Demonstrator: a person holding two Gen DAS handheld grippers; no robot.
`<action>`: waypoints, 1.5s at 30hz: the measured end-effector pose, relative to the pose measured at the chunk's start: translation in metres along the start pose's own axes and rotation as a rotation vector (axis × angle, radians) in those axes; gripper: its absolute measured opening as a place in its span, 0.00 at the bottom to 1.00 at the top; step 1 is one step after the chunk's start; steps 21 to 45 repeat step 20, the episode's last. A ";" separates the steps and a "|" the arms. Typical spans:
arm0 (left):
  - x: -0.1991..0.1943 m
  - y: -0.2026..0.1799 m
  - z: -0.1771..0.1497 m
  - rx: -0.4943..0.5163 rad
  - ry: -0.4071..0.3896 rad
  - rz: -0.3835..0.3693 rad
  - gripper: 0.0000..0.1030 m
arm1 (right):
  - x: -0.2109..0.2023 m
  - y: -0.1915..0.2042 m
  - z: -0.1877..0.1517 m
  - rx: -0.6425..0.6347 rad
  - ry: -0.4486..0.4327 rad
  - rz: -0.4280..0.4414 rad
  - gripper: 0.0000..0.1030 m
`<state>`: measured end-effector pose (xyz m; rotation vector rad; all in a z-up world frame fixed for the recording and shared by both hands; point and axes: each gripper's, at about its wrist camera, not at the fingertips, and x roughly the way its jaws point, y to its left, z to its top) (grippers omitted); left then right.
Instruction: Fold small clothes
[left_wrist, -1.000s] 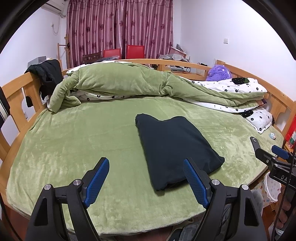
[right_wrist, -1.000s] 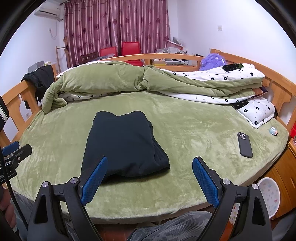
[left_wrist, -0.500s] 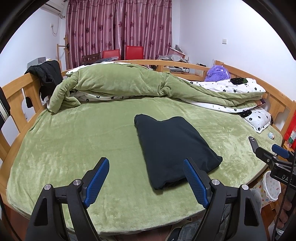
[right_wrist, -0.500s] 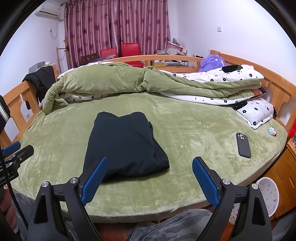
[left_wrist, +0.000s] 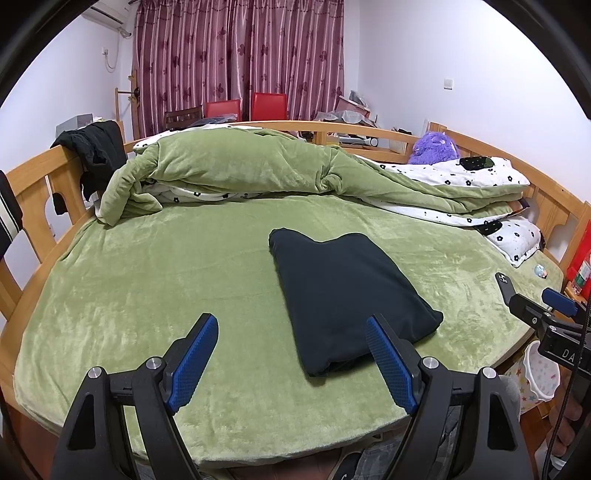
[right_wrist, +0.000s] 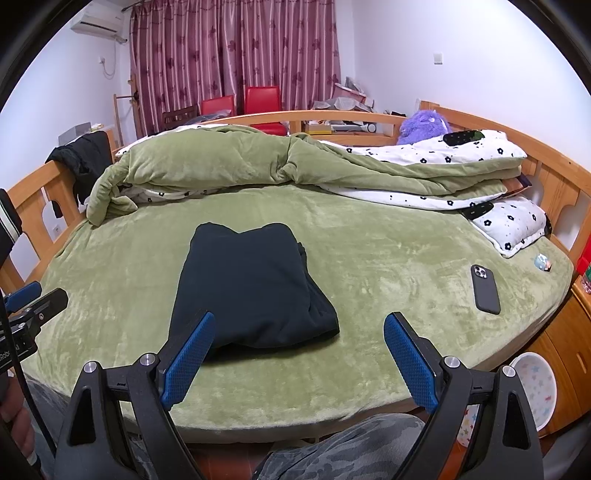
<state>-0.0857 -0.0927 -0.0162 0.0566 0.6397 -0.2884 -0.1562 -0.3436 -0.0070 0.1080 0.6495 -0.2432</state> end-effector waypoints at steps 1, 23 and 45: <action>0.001 0.000 0.000 -0.001 0.000 0.000 0.79 | -0.001 0.001 0.000 0.000 -0.001 0.001 0.89; -0.012 0.001 0.004 -0.001 -0.011 0.001 0.79 | -0.011 0.009 0.000 -0.002 -0.014 0.009 0.89; -0.012 0.001 0.004 -0.001 -0.011 0.001 0.79 | -0.011 0.009 0.000 -0.002 -0.014 0.009 0.89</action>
